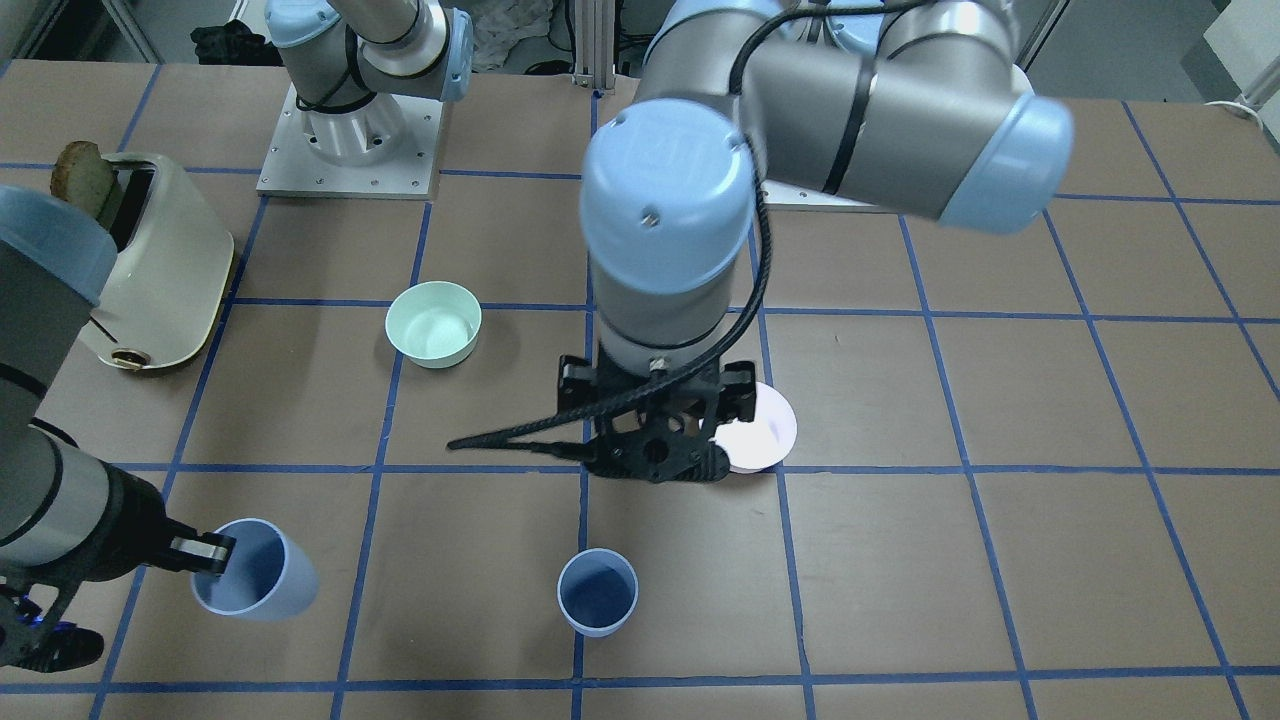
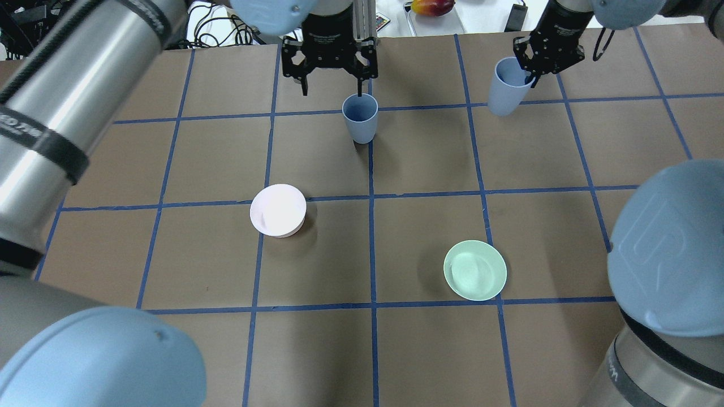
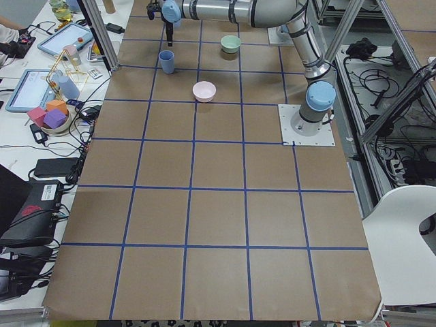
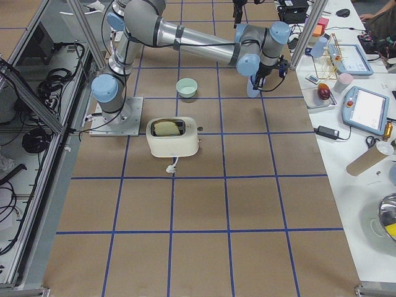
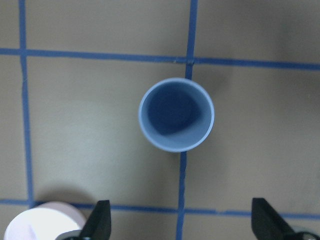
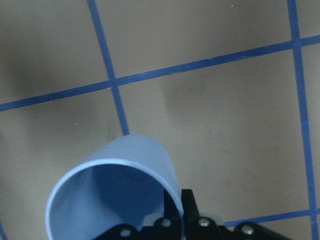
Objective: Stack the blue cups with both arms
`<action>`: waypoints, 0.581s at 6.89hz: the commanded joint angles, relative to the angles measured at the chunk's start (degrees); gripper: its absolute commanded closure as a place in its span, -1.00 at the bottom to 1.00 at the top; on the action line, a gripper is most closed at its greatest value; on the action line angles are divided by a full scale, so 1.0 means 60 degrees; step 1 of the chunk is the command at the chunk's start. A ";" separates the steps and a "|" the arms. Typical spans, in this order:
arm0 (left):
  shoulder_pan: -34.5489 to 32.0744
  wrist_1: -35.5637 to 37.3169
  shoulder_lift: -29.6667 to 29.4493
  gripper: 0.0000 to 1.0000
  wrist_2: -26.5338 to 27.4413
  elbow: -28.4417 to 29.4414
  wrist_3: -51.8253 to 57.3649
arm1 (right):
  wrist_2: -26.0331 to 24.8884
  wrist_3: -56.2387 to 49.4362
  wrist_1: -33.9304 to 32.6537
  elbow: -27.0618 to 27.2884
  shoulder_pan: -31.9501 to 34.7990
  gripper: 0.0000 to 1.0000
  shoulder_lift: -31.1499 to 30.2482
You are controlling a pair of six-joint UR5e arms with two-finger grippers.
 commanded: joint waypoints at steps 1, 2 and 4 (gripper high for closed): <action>0.0767 -0.0847 0.1628 -1.00 -0.0034 -0.1027 0.1260 | 0.0063 0.2263 0.0694 -0.1022 0.1484 1.00 -0.0007; 0.0929 -0.0557 0.2332 -1.00 -0.0020 -0.2209 0.1189 | 0.0208 0.3172 0.0711 -0.1069 0.2071 1.00 0.0007; 0.1120 0.1674 0.3636 -1.00 0.0068 -0.4641 0.1246 | 0.0940 0.4758 0.0566 -0.1069 0.2821 1.00 0.0153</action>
